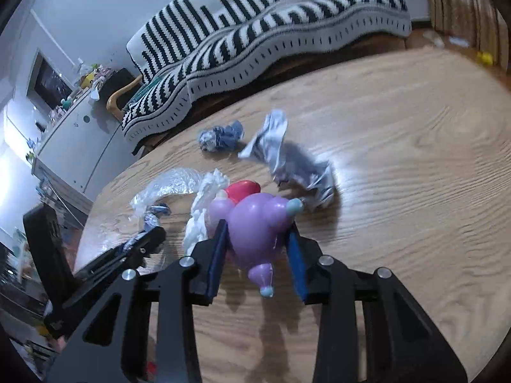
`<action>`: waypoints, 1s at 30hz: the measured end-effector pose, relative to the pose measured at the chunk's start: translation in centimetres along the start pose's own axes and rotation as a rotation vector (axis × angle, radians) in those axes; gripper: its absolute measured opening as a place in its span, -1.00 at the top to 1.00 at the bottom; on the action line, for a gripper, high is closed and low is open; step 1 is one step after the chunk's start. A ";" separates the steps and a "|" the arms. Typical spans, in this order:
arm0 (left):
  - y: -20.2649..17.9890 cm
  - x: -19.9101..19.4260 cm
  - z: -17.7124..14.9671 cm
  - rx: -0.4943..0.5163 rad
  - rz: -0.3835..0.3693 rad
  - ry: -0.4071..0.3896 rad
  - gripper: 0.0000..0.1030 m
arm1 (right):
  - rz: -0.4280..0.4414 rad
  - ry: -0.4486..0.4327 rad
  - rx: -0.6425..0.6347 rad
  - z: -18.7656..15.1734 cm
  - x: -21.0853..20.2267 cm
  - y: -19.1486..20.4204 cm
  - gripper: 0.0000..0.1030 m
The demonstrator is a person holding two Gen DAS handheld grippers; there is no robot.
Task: Collect trash
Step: 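Carry both items over the bin and open both tools to drop them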
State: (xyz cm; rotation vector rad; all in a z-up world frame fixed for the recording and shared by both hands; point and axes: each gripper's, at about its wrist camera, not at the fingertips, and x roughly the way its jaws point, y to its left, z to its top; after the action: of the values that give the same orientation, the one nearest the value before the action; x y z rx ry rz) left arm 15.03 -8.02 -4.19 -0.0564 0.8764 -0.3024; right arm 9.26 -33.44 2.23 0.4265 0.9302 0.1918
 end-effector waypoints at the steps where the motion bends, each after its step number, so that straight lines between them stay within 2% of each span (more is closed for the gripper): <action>1: -0.3 -0.7 -0.2 0.003 0.002 -0.008 0.37 | -0.020 -0.016 -0.016 0.0 -1.2 0.1 0.31; 6: -3.4 -3.8 -0.1 -0.003 0.009 -0.052 0.37 | -0.038 -0.070 -0.057 -0.1 -6.1 -0.6 0.31; 9: -6.6 -4.8 -0.1 0.022 -0.024 -0.074 0.37 | -0.051 -0.070 -0.066 -0.7 -8.5 -1.9 0.31; 13: -12.8 -5.4 -0.9 0.092 -0.098 -0.084 0.37 | -0.085 -0.067 -0.062 -1.8 -12.0 -4.9 0.31; 19: -22.6 -5.8 -2.6 0.219 -0.233 -0.072 0.37 | -0.134 -0.092 0.017 -3.9 -18.2 -12.6 0.31; 23: -28.2 -5.8 -3.9 0.266 -0.322 -0.059 0.37 | -0.178 -0.107 0.108 -5.9 -22.3 -18.3 0.30; 30: -38.6 -6.0 -8.7 0.411 -0.457 -0.012 0.37 | -0.338 -0.163 0.252 -11.3 -30.5 -27.6 0.30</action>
State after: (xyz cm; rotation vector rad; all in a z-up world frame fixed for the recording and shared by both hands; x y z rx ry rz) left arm -4.37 -42.57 1.34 0.1253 0.7689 -0.9033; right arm -18.47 -65.56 6.73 0.5019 0.8539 -0.2678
